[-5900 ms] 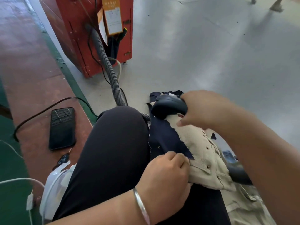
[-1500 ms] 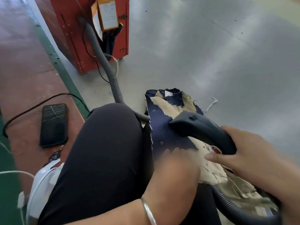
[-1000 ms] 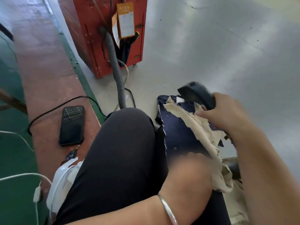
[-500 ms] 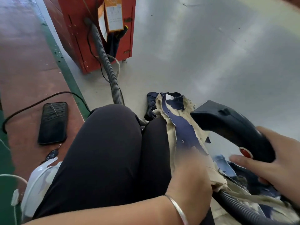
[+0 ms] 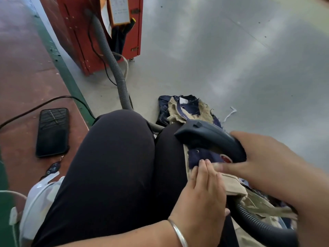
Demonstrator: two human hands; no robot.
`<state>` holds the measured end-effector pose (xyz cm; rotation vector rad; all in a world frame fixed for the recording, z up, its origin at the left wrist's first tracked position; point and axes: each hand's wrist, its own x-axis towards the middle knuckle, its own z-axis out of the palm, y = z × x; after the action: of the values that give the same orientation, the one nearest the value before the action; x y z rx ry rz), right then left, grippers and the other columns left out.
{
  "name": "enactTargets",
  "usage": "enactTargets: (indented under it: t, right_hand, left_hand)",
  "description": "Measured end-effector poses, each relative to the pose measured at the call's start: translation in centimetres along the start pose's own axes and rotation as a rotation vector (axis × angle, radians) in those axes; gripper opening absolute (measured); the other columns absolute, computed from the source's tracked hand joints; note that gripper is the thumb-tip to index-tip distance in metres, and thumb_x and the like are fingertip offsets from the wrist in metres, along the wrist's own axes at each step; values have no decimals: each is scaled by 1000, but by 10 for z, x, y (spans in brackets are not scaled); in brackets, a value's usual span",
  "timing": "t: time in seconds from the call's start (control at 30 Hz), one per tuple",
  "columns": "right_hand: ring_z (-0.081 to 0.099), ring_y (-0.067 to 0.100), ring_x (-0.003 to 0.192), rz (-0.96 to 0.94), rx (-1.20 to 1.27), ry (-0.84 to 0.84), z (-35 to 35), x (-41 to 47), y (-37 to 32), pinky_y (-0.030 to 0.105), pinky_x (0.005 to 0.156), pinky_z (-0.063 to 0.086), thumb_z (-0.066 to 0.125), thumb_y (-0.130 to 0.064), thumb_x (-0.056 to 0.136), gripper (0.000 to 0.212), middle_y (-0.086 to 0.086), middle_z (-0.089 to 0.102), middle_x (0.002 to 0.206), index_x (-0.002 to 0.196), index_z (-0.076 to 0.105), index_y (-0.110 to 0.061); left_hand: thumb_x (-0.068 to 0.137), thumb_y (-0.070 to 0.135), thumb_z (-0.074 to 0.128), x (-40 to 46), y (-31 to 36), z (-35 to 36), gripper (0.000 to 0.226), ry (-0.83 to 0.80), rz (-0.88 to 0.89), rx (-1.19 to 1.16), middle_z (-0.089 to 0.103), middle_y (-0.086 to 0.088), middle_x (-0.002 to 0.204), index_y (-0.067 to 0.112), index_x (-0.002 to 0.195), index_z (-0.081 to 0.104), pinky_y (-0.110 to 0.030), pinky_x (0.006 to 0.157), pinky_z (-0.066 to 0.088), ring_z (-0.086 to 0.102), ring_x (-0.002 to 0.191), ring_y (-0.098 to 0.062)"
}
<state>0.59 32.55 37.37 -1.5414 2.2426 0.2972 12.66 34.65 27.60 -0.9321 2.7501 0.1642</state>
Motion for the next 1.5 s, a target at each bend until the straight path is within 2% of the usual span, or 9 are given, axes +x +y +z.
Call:
enactTargets:
  t: [0.07,0.2,0.37,0.6,0.73,0.8,0.97,1.2,1.5]
  right_hand:
    - [59,11,57,-9,78,27,-5,21,-8,31,53,44,78,-47,73,35,-7,57,65,77,50,-28]
    - [66,27,61,36,114,60,-8,84,-25,34,58,53,76,-32,82,29,7,65,71,89,53,-16]
    - [61,29,51,72,235,87,-27,99,-14,46,61,60,79,-26,83,30,15,64,64,88,54,-10]
    - [62,14,36,-20,383,206,-51,4,29,23,34,48,77,-71,58,44,-3,66,52,87,59,-43]
    - [57,18,35,175,451,341,-57,-26,82,48,58,61,71,-95,30,79,0,59,46,90,63,-44]
    - [55,14,33,162,364,287,-49,-34,80,35,51,57,70,-94,32,76,-6,61,47,91,64,-48]
    - [59,-3,55,-16,32,24,-20,-24,13,28,47,41,67,-75,55,42,-39,59,71,84,55,-47]
    - [57,2,40,-91,63,-36,-24,38,-3,17,37,41,81,-36,75,28,-6,57,57,77,53,-30]
    - [58,28,48,68,180,13,-18,153,-16,41,53,57,78,-24,84,33,17,64,65,96,55,-5]
  left_hand:
    - [90,57,46,-1,-5,3,80,23,47,55,29,-35,144,-3,142,33,-46,114,22,25,137,-44]
    - [63,76,60,-6,3,7,83,-17,42,-37,63,-14,124,13,118,67,-33,96,49,58,117,-26]
    - [66,77,58,-6,2,10,86,44,36,-65,60,-15,127,12,122,65,-34,98,48,57,118,-26]
    - [100,46,30,0,-6,13,78,253,193,83,-7,-41,147,-11,144,-1,-53,110,-2,-4,137,-51]
    - [89,63,41,-5,1,18,82,83,144,54,36,-32,142,0,140,38,-47,109,31,35,133,-43]
    - [77,73,49,-7,2,14,82,-29,119,0,53,-18,134,11,131,56,-37,102,44,50,125,-31]
    - [83,68,47,-1,-1,9,93,104,128,-16,30,-35,143,-3,142,35,-45,113,23,27,136,-43]
    - [66,80,53,-3,-4,14,93,111,53,-59,56,-23,129,7,124,62,-36,101,44,52,122,-32]
    - [66,69,62,1,-1,10,71,93,24,-154,67,-11,116,15,111,71,-29,90,52,63,109,-22]
